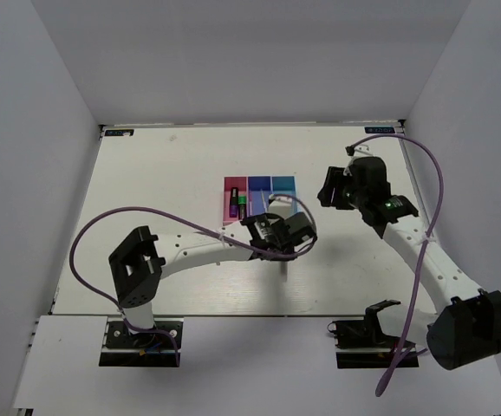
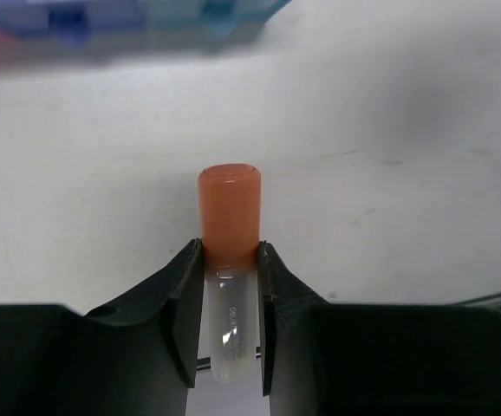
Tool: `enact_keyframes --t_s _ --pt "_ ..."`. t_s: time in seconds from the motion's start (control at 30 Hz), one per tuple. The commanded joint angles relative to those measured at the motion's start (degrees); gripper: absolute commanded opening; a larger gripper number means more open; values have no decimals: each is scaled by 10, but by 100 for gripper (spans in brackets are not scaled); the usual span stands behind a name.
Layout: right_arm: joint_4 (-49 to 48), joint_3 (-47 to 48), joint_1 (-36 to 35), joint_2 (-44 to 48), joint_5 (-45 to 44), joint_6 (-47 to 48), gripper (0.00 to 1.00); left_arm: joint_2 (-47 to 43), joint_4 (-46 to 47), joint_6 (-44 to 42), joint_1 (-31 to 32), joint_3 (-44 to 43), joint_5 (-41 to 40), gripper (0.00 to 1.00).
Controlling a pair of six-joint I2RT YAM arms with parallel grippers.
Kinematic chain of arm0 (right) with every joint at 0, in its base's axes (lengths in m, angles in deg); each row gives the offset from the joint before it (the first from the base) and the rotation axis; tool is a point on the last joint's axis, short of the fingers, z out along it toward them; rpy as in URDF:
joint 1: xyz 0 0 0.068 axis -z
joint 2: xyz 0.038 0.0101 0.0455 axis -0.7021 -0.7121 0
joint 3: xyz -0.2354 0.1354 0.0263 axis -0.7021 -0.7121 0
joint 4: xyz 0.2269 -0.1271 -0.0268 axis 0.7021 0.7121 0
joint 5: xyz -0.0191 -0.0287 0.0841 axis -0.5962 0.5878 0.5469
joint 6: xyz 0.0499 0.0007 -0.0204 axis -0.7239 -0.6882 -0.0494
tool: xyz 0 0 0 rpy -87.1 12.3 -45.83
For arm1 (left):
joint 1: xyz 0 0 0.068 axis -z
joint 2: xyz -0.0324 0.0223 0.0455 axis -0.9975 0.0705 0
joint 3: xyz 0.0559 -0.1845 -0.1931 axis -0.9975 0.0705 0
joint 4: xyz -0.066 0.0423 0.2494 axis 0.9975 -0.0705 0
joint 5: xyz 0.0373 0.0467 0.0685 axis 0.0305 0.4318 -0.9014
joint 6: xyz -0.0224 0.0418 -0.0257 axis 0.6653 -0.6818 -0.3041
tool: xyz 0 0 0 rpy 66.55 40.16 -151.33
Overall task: Sort the stationery into containers
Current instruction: Pick up the stationery from the center of the board, then place the stationery in the storage box.
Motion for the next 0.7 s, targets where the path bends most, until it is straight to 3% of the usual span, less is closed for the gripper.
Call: enact_keyframes --t_s 0.0,0.07,0.1,0.33,0.5,0.67 --pt "37 -5 15 38 100 94 62 -5 -51 -88 -4 -88 -64 2" --pt "46 -27 21 62 142 139 12 21 -66 -103 -25 -164 -65 2" --pt "46 -35 22 82 148 155 0 27 -69 -116 -29 -198 -63 2" --pt "60 -79 43 144 140 179 0 154 -59 -194 -120 -368 -37 2" --pt "56 -85 57 159 127 176 0 197 -43 -213 -168 -385 -24 2" --pt "56 -87 72 155 132 173 0 221 -17 -222 -196 -367 10 9"
